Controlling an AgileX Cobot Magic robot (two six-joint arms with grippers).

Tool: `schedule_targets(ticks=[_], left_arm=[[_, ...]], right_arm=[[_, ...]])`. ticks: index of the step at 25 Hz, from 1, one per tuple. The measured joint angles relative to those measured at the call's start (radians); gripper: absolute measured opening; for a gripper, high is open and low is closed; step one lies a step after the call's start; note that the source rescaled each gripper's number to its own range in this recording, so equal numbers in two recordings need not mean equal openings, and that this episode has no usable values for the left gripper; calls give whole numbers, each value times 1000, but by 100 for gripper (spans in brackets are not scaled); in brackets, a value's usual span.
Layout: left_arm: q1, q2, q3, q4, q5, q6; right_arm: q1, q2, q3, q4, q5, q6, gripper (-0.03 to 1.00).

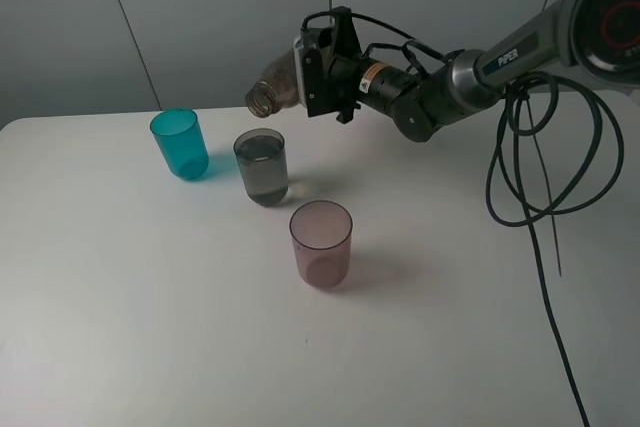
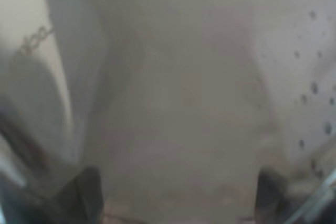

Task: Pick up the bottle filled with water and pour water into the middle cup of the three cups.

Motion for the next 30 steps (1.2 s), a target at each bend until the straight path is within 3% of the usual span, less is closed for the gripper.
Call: schedule_targets(ticks=[5, 9, 15, 20, 23, 30], left_arm=[[0, 0, 0, 0, 0, 0], [0, 0, 0, 0, 0, 0], [0, 0, 0, 0, 0, 0], [0, 0, 0, 0, 0, 0], [0, 0, 0, 0, 0, 0], [0, 0, 0, 0, 0, 0]], right_arm=[[0, 0, 0, -33, 25, 205, 0], [0, -8, 0, -50, 47, 457, 0], [0, -92, 6, -50, 173, 865, 0], [-39, -199, 104, -45, 207, 1184, 0], [-81, -266, 188, 13, 218, 1262, 0], [-171, -422, 352, 229, 250, 1285, 0]])
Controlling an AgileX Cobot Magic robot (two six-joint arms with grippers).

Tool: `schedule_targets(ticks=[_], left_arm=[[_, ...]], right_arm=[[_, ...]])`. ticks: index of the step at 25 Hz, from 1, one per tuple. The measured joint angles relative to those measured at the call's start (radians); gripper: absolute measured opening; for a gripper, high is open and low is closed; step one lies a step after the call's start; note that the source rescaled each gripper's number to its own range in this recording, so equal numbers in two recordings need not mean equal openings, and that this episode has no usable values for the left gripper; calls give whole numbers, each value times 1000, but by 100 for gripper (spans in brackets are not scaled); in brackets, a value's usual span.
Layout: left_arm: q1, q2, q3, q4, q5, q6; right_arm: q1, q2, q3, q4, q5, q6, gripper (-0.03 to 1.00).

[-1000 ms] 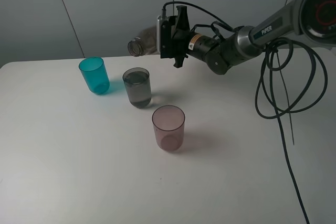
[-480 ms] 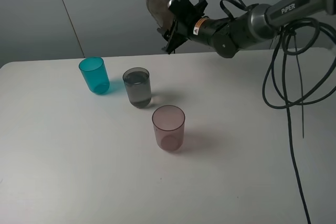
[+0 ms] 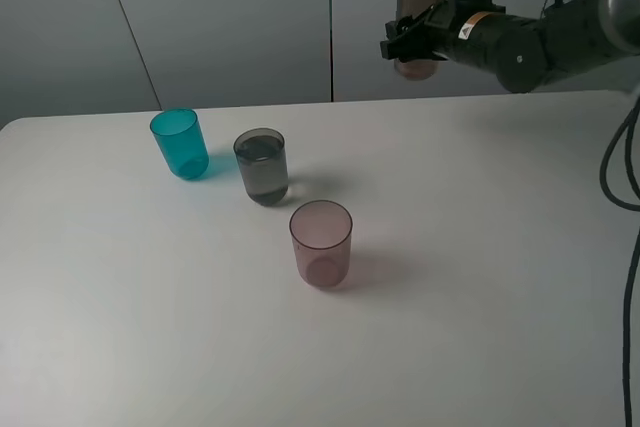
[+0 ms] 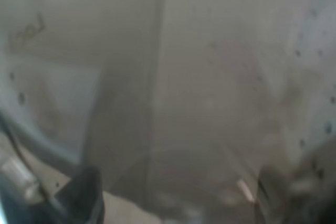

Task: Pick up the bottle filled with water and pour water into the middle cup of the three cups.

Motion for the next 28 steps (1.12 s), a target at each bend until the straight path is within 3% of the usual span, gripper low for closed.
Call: schedule_targets(ticks=[5, 10, 15, 28], left_arm=[[0, 0, 0, 0, 0, 0], [0, 0, 0, 0, 0, 0], [0, 0, 0, 0, 0, 0], [0, 0, 0, 0, 0, -2]], right_arm=[[-77, -42, 127, 73, -15, 2, 0], [-124, -42, 228, 92, -155, -1, 0], [-130, 7, 235, 92, -245, -5, 0], [-107, 179, 211, 107, -367, 11, 0]])
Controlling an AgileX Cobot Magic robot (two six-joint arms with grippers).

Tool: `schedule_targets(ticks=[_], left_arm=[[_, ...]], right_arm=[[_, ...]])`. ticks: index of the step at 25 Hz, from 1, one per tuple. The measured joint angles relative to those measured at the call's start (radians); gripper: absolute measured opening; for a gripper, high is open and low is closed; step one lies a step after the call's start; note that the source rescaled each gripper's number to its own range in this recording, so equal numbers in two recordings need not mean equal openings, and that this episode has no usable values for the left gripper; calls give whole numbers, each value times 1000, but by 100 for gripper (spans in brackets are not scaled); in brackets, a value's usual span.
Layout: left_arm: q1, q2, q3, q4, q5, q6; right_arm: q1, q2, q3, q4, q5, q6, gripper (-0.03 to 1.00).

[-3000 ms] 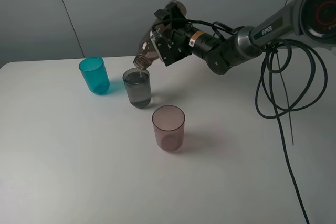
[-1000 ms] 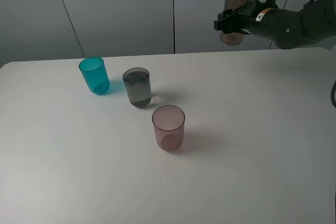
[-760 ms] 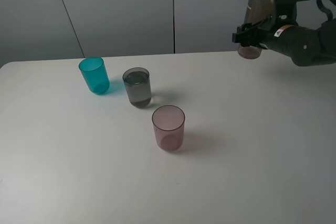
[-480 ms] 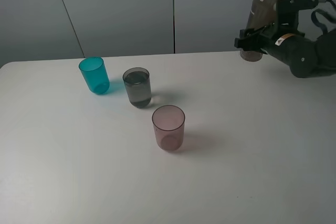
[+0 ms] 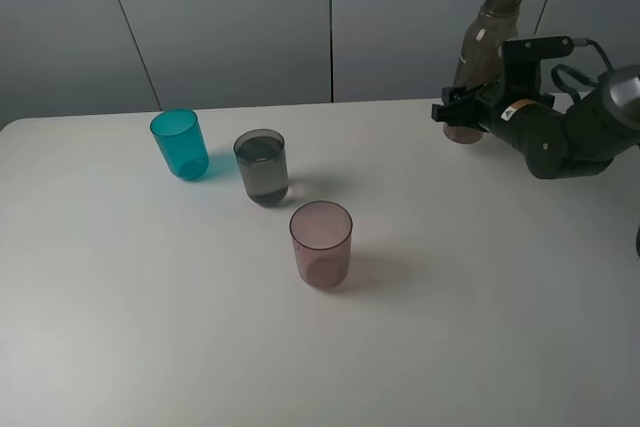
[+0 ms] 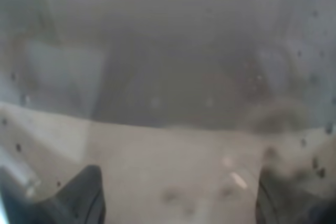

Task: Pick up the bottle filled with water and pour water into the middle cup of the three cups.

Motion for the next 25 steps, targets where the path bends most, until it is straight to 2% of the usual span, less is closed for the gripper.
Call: schedule_targets(ticks=[25], left_arm=[[0, 0, 0, 0, 0, 0]], right_arm=[[2, 109, -48, 21, -34, -18, 0]])
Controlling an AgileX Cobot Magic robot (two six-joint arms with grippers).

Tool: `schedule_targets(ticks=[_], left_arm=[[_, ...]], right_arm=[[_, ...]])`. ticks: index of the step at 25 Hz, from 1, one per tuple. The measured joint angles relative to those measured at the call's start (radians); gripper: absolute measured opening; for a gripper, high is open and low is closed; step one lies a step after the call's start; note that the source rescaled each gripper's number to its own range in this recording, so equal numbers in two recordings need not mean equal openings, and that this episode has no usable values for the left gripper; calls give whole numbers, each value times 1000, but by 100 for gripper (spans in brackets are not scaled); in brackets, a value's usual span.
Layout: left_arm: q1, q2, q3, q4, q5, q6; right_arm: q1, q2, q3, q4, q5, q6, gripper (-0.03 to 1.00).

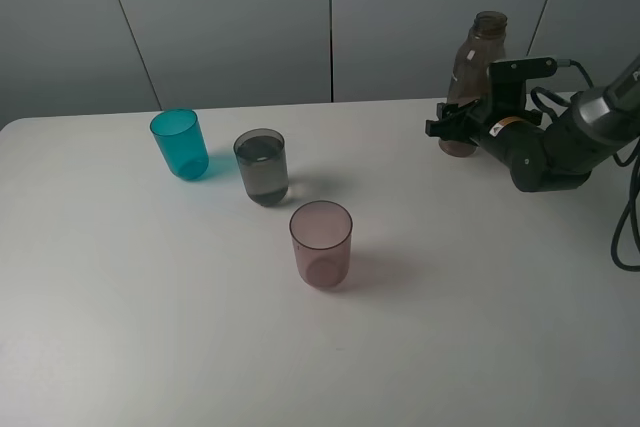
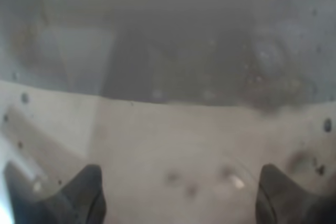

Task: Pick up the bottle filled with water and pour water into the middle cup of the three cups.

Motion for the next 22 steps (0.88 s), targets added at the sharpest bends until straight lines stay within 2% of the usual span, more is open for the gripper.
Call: schedule_targets(ticks=[16, 19, 22], left_arm=[[0, 0, 0, 0, 0, 0], [0, 0, 0, 0, 0, 0], [0, 0, 0, 0, 0, 0]], right_arm=[[0, 0, -3, 8, 12, 0, 0], [2, 0, -3, 12, 20, 0, 6], [2, 0, -3, 14, 51, 0, 25]])
